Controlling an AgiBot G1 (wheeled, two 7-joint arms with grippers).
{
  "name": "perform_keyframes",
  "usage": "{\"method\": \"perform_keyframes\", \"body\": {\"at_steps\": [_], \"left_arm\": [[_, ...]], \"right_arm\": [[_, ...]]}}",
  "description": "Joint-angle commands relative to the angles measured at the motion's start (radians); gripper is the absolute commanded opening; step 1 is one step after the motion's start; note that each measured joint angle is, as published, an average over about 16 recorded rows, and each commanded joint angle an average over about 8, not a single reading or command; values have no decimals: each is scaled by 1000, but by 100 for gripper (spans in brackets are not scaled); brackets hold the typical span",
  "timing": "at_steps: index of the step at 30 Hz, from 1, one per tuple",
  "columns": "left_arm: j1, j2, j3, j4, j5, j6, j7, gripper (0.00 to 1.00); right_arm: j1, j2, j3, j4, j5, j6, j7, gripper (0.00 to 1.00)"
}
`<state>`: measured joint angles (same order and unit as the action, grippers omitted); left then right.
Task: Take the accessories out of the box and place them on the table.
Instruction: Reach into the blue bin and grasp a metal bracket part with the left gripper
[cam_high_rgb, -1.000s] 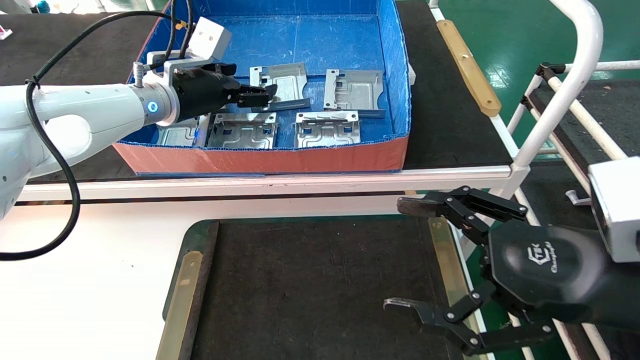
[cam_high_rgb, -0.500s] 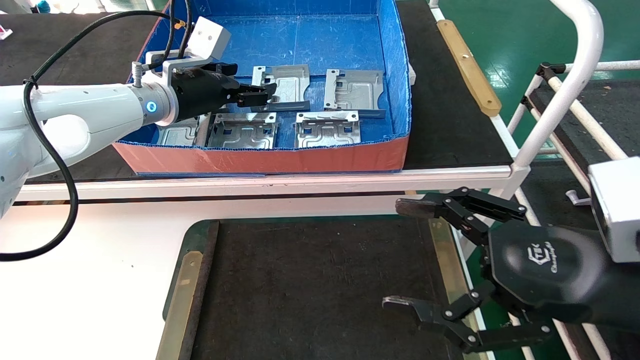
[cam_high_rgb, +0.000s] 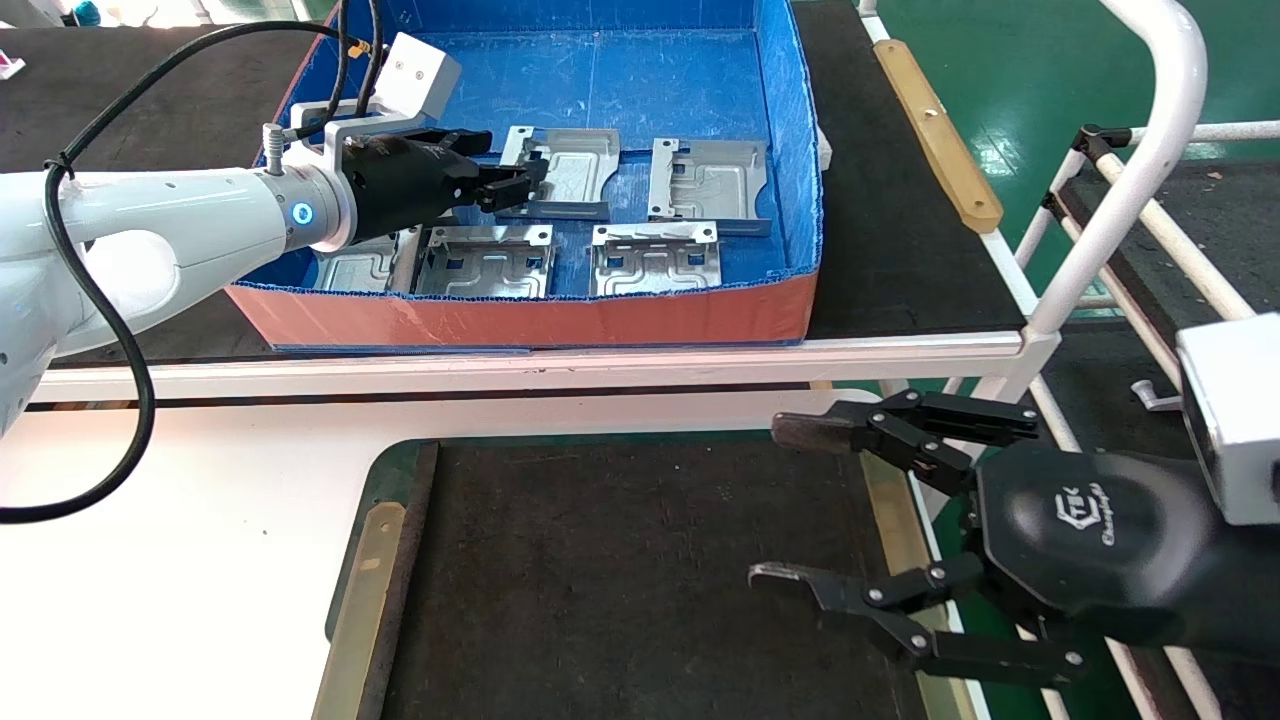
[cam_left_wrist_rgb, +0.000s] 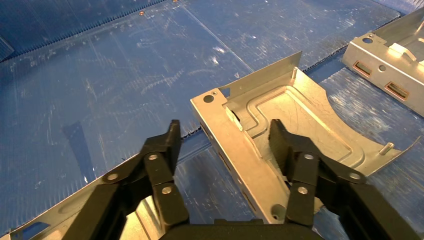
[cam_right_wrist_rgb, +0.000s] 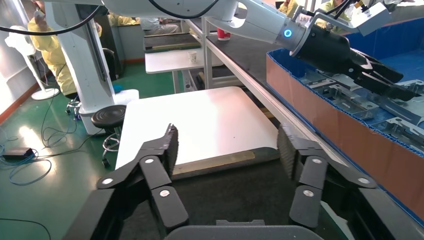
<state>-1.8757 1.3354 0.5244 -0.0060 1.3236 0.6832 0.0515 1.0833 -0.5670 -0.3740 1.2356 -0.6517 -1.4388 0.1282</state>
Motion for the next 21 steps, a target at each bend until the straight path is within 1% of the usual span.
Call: {"method": "perform_keyframes", "body": {"at_steps": [1, 13, 21], "left_arm": [[0, 0, 0, 0, -1, 0, 0, 0], [1, -1, -1, -3, -2, -1, 0, 0], [12, 12, -3, -34, -7, -42, -6, 0]], "right_arm": [[0, 0, 0, 0, 0, 0, 0, 0], [0, 0, 0, 0, 0, 0, 0, 0], [0, 0, 0, 0, 0, 0, 0, 0]]}}
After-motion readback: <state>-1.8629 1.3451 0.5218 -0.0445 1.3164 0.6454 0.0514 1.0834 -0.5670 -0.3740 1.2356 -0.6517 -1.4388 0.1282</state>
